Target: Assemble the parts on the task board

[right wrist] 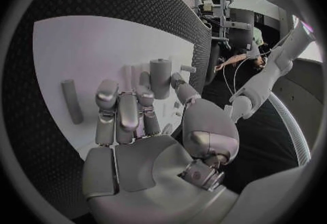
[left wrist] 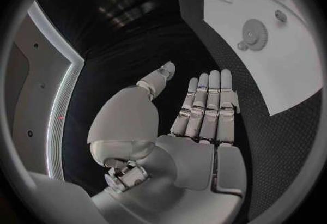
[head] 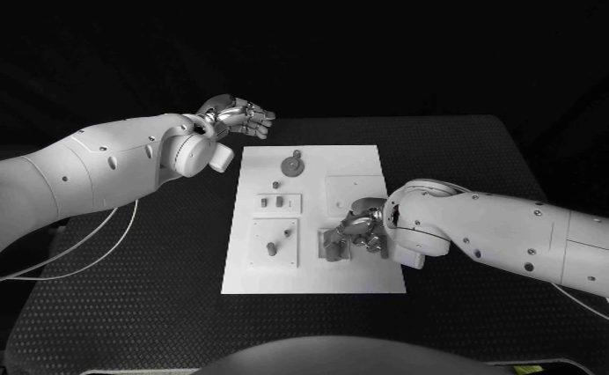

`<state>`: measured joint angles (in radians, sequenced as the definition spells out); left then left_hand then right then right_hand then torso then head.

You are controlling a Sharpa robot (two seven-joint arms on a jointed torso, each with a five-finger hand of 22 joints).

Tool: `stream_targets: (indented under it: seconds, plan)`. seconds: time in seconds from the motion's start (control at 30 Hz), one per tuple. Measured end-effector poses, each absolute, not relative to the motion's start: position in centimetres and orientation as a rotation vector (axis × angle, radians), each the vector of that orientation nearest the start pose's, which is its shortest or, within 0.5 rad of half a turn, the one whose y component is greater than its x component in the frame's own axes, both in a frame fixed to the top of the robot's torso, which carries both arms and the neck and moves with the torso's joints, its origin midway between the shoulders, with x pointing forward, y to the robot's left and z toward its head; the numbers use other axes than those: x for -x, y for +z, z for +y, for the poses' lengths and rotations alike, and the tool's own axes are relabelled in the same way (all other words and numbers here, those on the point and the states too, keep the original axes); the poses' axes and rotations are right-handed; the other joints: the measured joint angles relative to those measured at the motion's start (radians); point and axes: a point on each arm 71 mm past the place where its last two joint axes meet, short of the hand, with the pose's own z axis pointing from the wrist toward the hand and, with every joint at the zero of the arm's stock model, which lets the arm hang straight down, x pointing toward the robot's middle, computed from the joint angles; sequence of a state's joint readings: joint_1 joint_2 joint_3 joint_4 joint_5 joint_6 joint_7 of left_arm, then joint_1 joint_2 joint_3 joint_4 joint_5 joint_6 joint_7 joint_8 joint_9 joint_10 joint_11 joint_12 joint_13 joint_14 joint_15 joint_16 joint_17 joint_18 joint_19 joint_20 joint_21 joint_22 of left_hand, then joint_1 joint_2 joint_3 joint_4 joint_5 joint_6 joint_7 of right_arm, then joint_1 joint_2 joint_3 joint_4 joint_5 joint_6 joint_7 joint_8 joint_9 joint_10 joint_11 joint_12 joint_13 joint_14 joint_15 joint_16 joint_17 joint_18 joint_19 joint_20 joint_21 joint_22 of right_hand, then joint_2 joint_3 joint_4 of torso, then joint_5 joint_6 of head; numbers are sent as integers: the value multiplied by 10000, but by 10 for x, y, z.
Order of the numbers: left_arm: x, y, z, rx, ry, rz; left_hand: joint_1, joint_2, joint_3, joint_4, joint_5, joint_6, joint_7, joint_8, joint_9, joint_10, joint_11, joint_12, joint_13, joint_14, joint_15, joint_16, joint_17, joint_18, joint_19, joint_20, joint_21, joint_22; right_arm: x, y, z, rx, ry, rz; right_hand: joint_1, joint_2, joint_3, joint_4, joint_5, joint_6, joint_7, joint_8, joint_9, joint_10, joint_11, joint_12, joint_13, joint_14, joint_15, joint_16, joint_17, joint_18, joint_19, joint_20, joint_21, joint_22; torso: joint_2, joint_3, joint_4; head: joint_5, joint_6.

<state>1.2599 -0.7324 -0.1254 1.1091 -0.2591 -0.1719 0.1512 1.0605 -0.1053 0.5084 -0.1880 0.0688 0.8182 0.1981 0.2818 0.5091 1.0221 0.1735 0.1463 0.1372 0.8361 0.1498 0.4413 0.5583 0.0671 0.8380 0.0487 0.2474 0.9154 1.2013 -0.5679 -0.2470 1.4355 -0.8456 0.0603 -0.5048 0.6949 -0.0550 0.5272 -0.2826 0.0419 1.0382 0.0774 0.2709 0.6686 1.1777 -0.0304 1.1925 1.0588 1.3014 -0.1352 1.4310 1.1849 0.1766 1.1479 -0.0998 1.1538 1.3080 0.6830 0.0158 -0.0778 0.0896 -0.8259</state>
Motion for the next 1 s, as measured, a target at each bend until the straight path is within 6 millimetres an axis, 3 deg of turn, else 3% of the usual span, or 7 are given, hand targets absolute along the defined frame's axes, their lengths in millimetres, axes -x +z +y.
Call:
stream_targets:
  seconds: [0.4, 0.77, 0.9, 1.0]
  plan:
    - [-553, -210, 279, 9757, -11095, 16715, 0, 0, 0, 0, 0, 0, 0, 0, 0, 0, 0, 0, -9, 0, 0, -1, -1, -52, 0, 0, 0, 3, -441, -300, -109, -1799, 5641, 25598, -43, -44, -1, 0, -1, -2, -4, -41, 2, 0, 0, 0, 1, -62, -4, 0, -25, 1, -14, 15, 0, -1, -2, 0, -27, 76, -34]
    - [-553, -210, 279, 9760, -11092, 16718, 0, 0, 0, 0, 0, 0, 0, 0, 1, 0, 0, 0, -8, 0, 0, 0, 9, -58, 0, 0, 0, 8, -442, -299, -108, -1727, 5684, 25407, -178, 8, 19, 53, -1, -5, -23, -37, -1, 0, 0, 0, 1, -63, -3, 12, -47, 1, -15, 17, 0, -2, -5, 6, -13, 93, -35]
    - [-553, -210, 279, 9760, -11092, 16720, 0, 0, 0, 0, 0, 0, 0, 0, 1, 0, 0, 0, -7, 0, 0, 0, 8, -62, 0, 0, 0, 7, -442, -299, -108, -1748, 5679, 25322, -354, -93, 55, 192, -1, 25, -9, -37, -8, 0, 0, -39, 13, -63, -3, 42, -88, 1, -15, 17, -1, -3, -6, 5, -14, 98, -40]
    - [-553, -210, 279, 9762, -11090, 16722, 0, 0, 0, 0, 0, 0, 0, 0, 1, 0, 0, 0, -7, 0, 0, 0, 8, -67, 0, 0, 0, 7, -443, -299, -108, -1742, 5688, 25290, -577, -316, 100, 375, -1, 27, -12, -79, -7, 0, 0, -40, 18, -80, 14, 42, -138, 1, -15, 18, -1, -13, -6, 1, -20, 99, -45]
